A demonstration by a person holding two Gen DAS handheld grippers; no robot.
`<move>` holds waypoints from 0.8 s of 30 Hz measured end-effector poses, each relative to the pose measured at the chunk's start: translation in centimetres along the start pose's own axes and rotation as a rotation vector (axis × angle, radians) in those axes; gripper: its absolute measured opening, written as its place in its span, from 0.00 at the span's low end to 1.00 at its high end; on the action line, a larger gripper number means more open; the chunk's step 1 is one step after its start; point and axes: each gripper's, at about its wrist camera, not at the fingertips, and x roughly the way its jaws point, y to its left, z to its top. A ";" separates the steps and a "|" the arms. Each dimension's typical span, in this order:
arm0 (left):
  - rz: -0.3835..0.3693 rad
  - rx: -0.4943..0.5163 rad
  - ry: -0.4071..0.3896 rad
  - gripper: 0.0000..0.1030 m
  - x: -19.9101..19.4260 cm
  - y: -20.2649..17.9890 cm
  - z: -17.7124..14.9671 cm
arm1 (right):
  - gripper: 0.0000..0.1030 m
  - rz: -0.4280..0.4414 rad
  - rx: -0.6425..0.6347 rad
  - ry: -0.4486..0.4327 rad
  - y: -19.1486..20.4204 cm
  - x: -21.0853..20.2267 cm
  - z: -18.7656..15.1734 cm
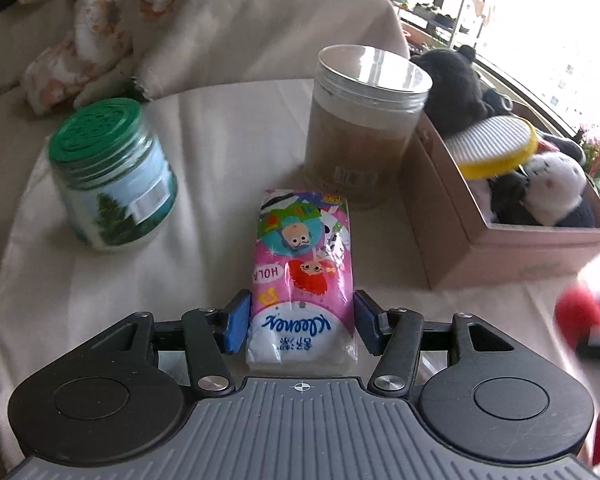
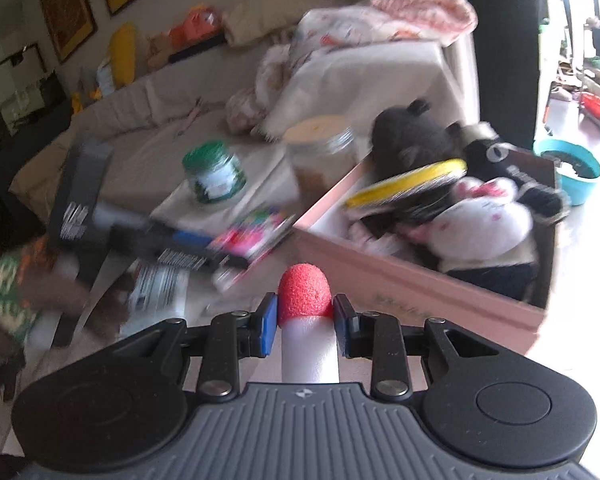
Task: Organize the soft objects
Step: 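Carry the stick toward the pink box with the right tool while left tool holds the tissue pack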
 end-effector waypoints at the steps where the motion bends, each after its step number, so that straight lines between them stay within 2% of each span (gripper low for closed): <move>1: 0.001 0.003 0.000 0.59 0.5 0.0 0.4 | 0.28 0.004 -0.010 0.013 0.5 0.5 -0.2; 10: 0.049 0.062 -0.032 0.57 2.7 -1.2 2.4 | 0.29 0.003 -0.087 0.109 3.2 2.5 -0.8; 15: -0.022 0.074 -0.053 0.55 1.4 -0.6 0.5 | 0.29 -0.027 -0.086 0.133 3.9 2.4 -0.5; 24: -0.130 0.100 -0.077 0.52 -4.7 0.5 -4.2 | 0.28 -0.070 -0.183 0.151 7.3 0.9 1.3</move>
